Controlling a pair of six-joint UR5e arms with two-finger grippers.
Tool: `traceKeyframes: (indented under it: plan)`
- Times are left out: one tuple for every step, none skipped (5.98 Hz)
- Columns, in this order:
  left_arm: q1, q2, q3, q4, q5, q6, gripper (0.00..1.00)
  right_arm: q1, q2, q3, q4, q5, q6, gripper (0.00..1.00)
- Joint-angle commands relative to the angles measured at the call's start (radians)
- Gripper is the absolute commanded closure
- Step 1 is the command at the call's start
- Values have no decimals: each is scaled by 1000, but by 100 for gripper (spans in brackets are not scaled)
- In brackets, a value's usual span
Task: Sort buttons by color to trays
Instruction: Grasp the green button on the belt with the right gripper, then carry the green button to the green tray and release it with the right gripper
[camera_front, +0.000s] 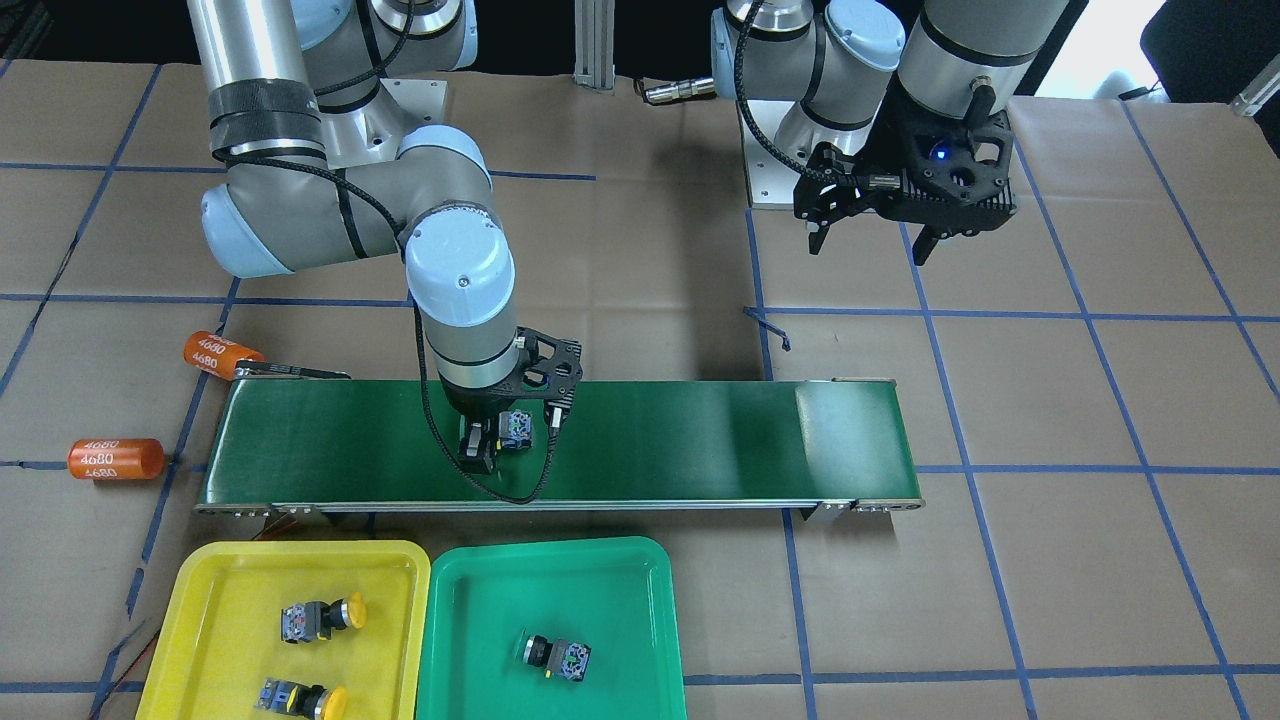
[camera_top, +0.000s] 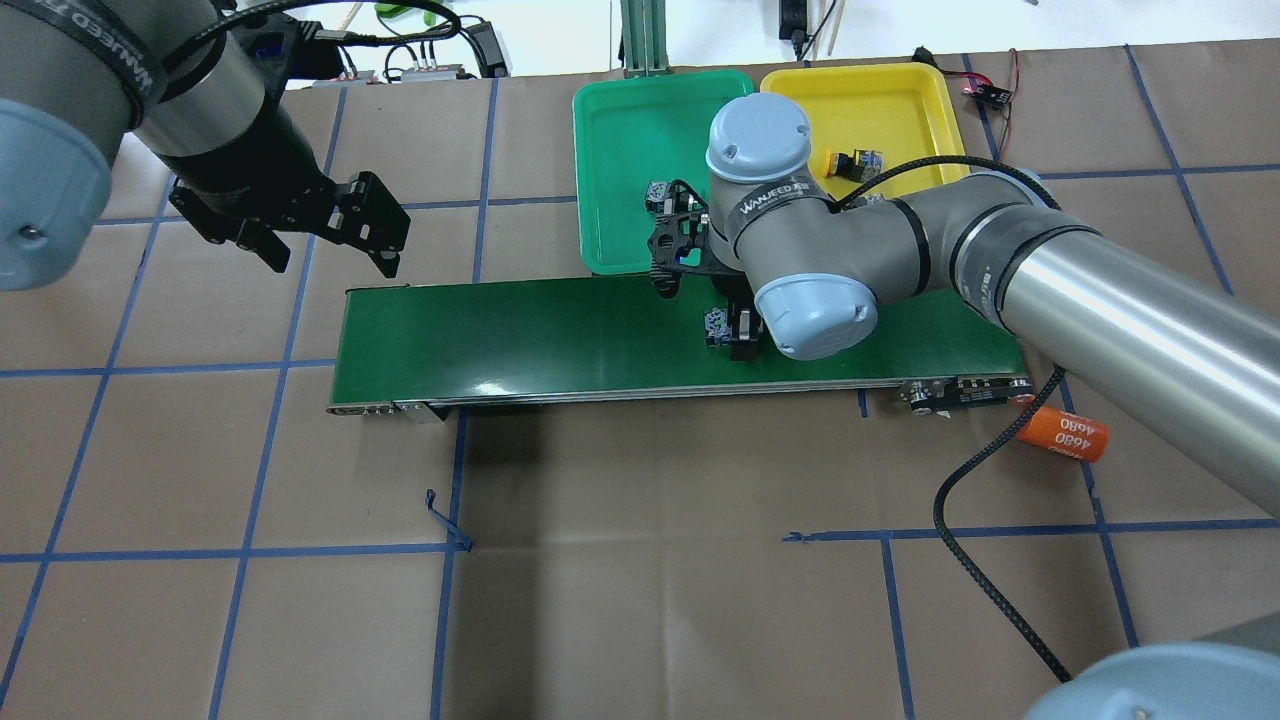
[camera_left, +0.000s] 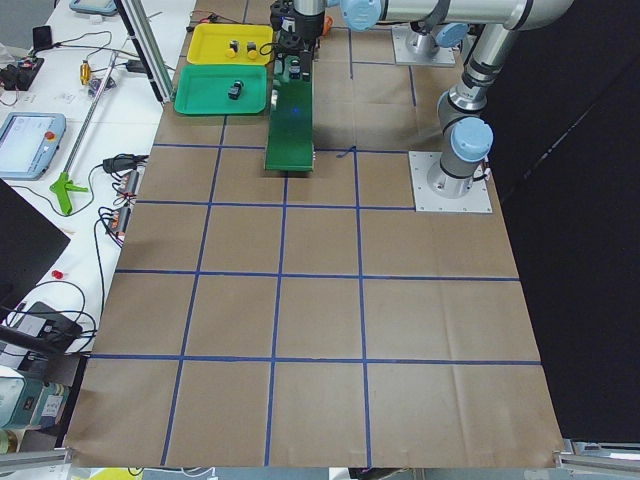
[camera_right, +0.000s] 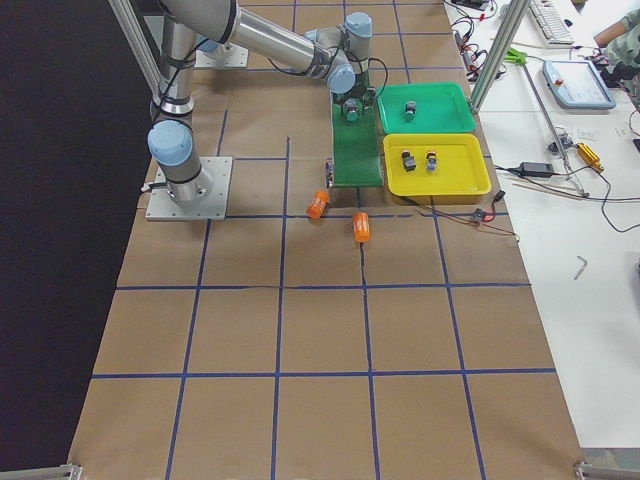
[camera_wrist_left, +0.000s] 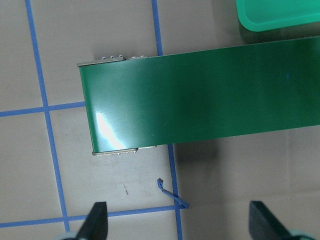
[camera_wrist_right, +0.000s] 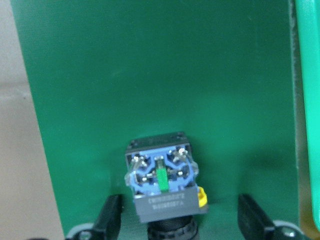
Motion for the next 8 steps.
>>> traceKeyframes:
  plan:
    - [0,0,1,0,1,0,1,-36,-27,11,4,-56,-81,82]
    - [0,0,1,0,1,0,1,-59,-41,11,4,-58,-101,91]
    - [0,0,1,0,0,0,1,-95,-67,6,4,-58,-167,91]
    - [0,0,1,0,1,0,1,-112,-101,-4,4,-59,-174,91]
    - [2,0,1,0,1,0,1,-111,-124,-40,-2,-59,-172,91]
    - [2,0,1,0,0,0,1,-108,-112,-136,-2,-55,-172,90]
    - [2,0,1,0,1,0,1,-105,-45,-261,-1,-44,-172,90]
    - [2,0,1,0,0,0,1,-100,77,-400,5,-39,-174,89]
